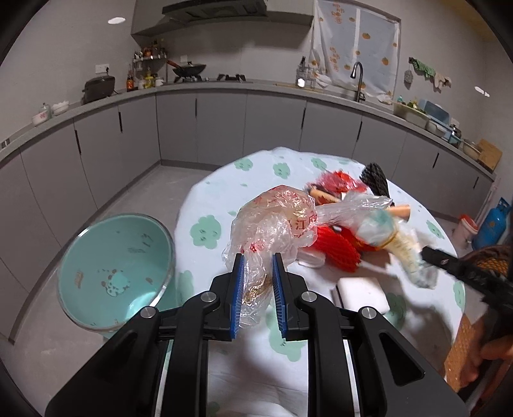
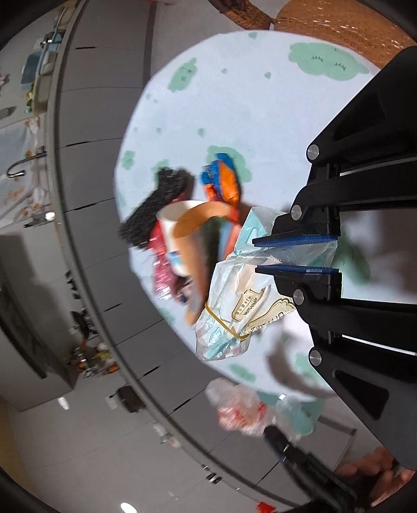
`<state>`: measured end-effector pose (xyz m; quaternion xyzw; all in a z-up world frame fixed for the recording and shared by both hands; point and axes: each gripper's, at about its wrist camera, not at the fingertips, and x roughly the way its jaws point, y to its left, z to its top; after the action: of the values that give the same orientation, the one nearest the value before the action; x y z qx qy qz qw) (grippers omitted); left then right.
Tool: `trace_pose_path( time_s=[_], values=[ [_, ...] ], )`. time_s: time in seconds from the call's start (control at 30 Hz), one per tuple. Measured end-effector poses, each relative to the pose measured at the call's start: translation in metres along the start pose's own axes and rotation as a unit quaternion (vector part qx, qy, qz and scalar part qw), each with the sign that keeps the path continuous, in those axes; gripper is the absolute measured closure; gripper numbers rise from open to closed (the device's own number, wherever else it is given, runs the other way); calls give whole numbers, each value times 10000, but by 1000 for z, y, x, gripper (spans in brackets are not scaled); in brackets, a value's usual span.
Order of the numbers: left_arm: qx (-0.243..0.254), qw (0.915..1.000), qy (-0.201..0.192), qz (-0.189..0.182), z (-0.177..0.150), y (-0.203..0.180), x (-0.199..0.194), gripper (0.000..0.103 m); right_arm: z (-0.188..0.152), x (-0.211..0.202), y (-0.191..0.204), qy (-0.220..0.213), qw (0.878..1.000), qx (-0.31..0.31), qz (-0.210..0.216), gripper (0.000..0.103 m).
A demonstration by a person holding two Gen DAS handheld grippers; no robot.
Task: Collect trash
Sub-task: 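Carry both bags over the teal bucket and open both grippers to drop them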
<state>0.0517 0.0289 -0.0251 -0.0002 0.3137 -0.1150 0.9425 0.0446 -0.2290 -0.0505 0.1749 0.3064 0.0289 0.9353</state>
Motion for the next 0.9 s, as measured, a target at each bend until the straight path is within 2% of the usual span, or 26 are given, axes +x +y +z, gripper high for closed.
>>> trace_pose_path(
  time_s=[0.13, 0.2, 0.33, 0.57, 0.9],
  values=[
    [-167, 9992, -228, 296, 9, 17, -12, 85, 17, -16, 20, -363, 9992, -58, 178, 91],
    [-201, 9980, -291, 529, 13, 26, -17, 85, 23, -13, 36, -395, 9987, -174, 281, 91],
    [-347, 9934, -304, 1048, 17, 51, -22, 85, 28, 7, 75, -316, 9972, -454, 504, 91],
    [-725, 9844, -192, 1591, 16, 101, -21, 85, 25, 47, 139, -93, 9933, -858, 773, 91],
    [-1186, 9708, 150, 2081, 10, 157, 9, 85, 10, 98, 215, 116, 9854, -1529, 745, 91]
  ],
)
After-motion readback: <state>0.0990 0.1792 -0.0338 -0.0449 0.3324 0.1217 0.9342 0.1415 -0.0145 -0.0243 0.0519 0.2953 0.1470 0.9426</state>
